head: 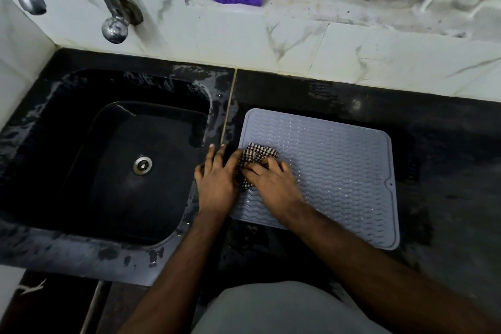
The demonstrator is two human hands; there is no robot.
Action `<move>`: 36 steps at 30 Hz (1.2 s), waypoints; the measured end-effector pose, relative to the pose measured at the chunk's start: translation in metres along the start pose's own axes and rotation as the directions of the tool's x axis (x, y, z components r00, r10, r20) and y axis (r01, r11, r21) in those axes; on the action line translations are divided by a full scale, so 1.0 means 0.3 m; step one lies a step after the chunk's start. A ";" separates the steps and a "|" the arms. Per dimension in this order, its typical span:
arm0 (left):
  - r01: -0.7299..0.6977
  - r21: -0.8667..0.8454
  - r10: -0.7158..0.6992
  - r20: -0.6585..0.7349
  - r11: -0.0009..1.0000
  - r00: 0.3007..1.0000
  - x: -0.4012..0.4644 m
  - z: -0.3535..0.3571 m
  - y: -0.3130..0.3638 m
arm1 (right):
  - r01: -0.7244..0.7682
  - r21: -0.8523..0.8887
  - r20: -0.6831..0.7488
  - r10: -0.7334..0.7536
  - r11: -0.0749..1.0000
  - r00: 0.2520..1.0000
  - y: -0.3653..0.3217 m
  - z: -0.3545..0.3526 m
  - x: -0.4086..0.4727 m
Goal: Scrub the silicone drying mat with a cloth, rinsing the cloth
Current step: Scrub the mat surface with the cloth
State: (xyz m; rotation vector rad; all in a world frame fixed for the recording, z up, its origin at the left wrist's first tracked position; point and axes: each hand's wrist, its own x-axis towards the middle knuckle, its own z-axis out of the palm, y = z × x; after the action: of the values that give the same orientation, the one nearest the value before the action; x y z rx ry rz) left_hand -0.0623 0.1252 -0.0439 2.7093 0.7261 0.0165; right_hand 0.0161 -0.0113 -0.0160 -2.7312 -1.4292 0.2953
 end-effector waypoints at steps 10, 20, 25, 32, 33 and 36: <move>-0.156 0.138 0.152 0.041 0.978 0.988 -0.004 0.054 0.069 | -0.105 0.031 -0.013 0.105 0.994 0.994 0.099 0.004 -0.097; -0.079 0.214 0.063 0.082 0.974 0.995 0.025 0.050 0.146 | -0.194 0.042 -0.026 0.196 0.980 0.980 0.234 0.009 -0.212; -0.019 0.239 0.000 0.079 0.971 0.997 0.036 0.046 0.156 | -0.260 0.050 -0.032 0.262 0.964 0.965 0.298 0.016 -0.269; 0.067 0.249 -0.081 0.047 0.966 0.996 0.033 0.049 0.190 | -0.337 0.076 -0.060 0.341 0.939 0.938 0.383 0.022 -0.333; 0.075 0.247 -0.089 0.044 0.966 0.995 0.033 0.050 0.194 | -0.346 0.077 -0.071 0.351 0.935 0.934 0.392 0.023 -0.344; 0.093 0.228 -0.104 0.038 0.969 0.994 0.029 0.051 0.206 | -0.372 0.077 -0.096 0.379 0.925 0.921 0.426 0.027 -0.380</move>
State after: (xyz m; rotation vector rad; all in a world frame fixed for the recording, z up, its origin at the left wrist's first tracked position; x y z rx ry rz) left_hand -0.0233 0.0744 -0.0392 2.8706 0.8964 -0.1667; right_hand 0.0547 -0.1783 -0.0235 -2.9065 -0.8477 0.1911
